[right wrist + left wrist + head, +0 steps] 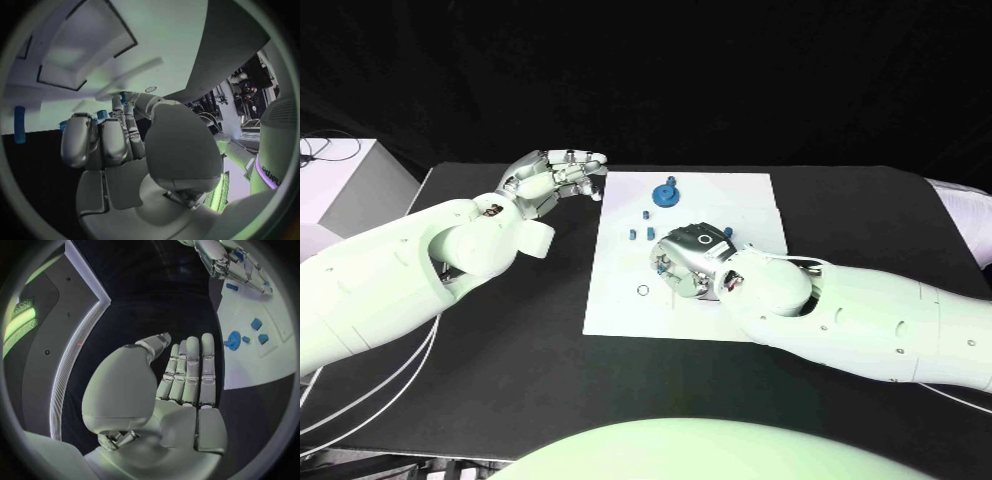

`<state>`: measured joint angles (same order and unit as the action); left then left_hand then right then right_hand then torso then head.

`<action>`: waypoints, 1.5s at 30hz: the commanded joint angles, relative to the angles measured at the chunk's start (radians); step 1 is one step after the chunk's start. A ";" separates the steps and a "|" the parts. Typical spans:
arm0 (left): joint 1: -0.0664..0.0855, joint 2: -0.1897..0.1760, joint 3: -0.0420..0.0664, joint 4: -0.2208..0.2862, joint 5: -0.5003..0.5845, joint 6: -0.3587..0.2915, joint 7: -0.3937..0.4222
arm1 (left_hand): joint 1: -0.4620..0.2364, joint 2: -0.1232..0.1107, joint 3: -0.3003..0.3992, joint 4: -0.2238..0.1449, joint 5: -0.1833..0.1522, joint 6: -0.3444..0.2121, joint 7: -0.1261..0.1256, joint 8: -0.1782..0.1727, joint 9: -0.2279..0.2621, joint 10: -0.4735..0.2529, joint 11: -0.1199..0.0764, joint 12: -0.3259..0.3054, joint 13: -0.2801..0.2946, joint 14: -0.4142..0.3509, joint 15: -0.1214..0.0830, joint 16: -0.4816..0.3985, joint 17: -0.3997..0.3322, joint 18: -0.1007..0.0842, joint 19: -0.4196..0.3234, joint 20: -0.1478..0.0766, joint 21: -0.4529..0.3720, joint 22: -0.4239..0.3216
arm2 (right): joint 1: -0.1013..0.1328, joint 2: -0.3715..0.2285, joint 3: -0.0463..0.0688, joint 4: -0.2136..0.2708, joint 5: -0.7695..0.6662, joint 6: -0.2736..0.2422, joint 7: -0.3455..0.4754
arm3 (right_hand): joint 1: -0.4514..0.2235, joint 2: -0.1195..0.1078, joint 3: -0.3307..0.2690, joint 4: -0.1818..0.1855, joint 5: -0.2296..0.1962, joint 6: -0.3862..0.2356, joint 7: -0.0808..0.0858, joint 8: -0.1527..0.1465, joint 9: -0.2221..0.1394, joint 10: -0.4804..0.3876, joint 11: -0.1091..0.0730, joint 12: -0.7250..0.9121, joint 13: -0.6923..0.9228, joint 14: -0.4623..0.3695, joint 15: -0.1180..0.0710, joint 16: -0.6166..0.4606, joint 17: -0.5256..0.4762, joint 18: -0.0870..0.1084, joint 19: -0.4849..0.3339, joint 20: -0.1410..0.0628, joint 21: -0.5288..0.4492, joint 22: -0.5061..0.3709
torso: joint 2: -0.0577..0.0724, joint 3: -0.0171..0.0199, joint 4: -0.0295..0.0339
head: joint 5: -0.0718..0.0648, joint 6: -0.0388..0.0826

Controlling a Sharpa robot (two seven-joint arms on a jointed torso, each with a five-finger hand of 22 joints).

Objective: Assemble the parts on the task board

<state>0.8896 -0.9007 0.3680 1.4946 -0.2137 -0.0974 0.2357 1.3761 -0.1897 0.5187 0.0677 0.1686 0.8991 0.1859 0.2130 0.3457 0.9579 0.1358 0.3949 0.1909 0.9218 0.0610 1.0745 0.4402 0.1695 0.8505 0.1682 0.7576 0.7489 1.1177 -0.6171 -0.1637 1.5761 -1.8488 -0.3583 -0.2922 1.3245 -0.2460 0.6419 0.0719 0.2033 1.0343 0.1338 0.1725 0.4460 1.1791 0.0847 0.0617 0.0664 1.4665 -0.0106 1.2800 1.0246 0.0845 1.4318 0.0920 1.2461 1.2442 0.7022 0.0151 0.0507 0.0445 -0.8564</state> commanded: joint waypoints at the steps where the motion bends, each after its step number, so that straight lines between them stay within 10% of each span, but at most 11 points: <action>1: 0.000 0.000 0.001 0.002 0.000 0.012 0.002 | 0.000 0.002 -0.007 0.000 0.000 0.002 0.007 0.005 -0.001 -0.006 -0.001 0.001 -0.001 0.000 0.009 -0.004 -0.001 0.013 0.009 -0.001 -0.005 -0.001 | -0.003 -0.002 -0.002 0.006 0.011 0.014 0.024 | 0.003 -0.011 -0.009 -0.001 -0.004 -0.009 0.002 -0.005 -0.001 -0.013 -0.001 -0.001 0.000 0.010 0.008 -0.001 -0.002 -0.004 -0.008 0.001 -0.008 -0.003 | 0.000 0.0001 0.0004 | 0.000 -0.001; 13: 0.000 -0.002 0.001 0.002 0.000 0.018 -0.004 | 0.001 0.002 -0.010 0.002 0.000 0.001 0.007 0.006 -0.002 -0.010 -0.001 0.001 -0.002 -0.001 0.009 -0.005 -0.002 0.013 0.011 0.000 -0.009 -0.004 | -0.003 -0.009 -0.002 0.005 0.012 -0.019 0.003 | 0.013 -0.028 -0.040 0.003 -0.005 -0.062 0.010 -0.041 -0.016 -0.085 0.012 0.000 0.000 -0.003 0.019 -0.018 -0.047 0.016 -0.048 0.011 -0.103 -0.087 | 0.000 -0.0001 0.0002 | -0.002 0.001; 26: 0.000 -0.002 0.001 0.001 0.000 0.021 -0.006 | 0.001 0.002 -0.011 0.003 0.000 0.000 0.007 0.006 -0.002 -0.012 0.000 0.000 -0.002 -0.001 0.009 -0.006 -0.002 0.013 0.011 0.000 -0.011 -0.005 | -0.003 -0.013 -0.002 0.004 0.008 -0.029 -0.022 | 0.146 0.021 -0.307 0.076 -0.028 -0.151 0.004 -0.107 -0.083 -0.218 0.034 0.003 -0.001 -0.026 0.035 -0.058 -0.152 0.042 -0.079 0.025 -0.273 -0.224 | 0.000 0.0000 0.0008 | -0.009 0.009; 37: 0.000 0.001 0.001 -0.001 0.000 0.022 -0.007 | 0.001 0.002 -0.011 0.003 0.000 0.000 0.007 0.006 -0.002 -0.012 0.000 0.000 -0.002 -0.001 0.009 -0.006 -0.002 0.013 0.011 0.000 -0.011 -0.005 | 0.002 -0.061 0.001 0.040 0.025 -0.109 -0.020 | 0.177 0.020 -0.271 0.114 -0.013 -0.118 0.025 -0.093 -0.104 -0.132 0.018 0.032 0.006 -0.024 0.025 -0.055 -0.160 0.037 -0.056 0.013 -0.253 -0.201 | -0.001 -0.0004 0.0014 | -0.021 0.024; 45: 0.000 0.002 0.001 -0.004 0.000 0.022 -0.005 | 0.002 0.002 -0.011 0.003 0.000 0.000 0.007 0.006 -0.002 -0.013 0.000 0.001 -0.002 -0.002 0.010 -0.006 -0.002 0.013 0.012 0.000 -0.013 -0.007 | 0.077 -0.164 0.020 0.089 0.179 -0.029 0.021 | 0.157 -0.023 -0.175 0.143 -0.014 -0.081 0.022 -0.078 -0.118 -0.062 0.010 0.026 0.002 -0.010 0.018 -0.022 -0.117 0.026 -0.033 0.006 -0.203 -0.148 | -0.002 -0.0005 -0.0032 | -0.038 0.045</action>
<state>0.8896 -0.9012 0.3680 1.4903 -0.2138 -0.0917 0.2244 1.3761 -0.1897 0.5161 0.0704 0.1686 0.8991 0.1859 0.2130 0.3449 0.9506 0.1358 0.3949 0.1901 0.9182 0.0647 1.0745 0.4395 0.1694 0.8578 0.1682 0.7479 0.7430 1.1889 -0.7739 -0.1446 1.6610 -1.7554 -0.4296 -0.3017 1.4807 -0.2628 0.4613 0.2139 0.1858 0.9479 0.1567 0.0885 0.3289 1.1125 0.0957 0.0905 0.0693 1.4537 0.0091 1.2538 0.9058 0.1160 1.3914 0.0967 1.0400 1.0944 0.7004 0.0147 0.0497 0.0128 -0.8188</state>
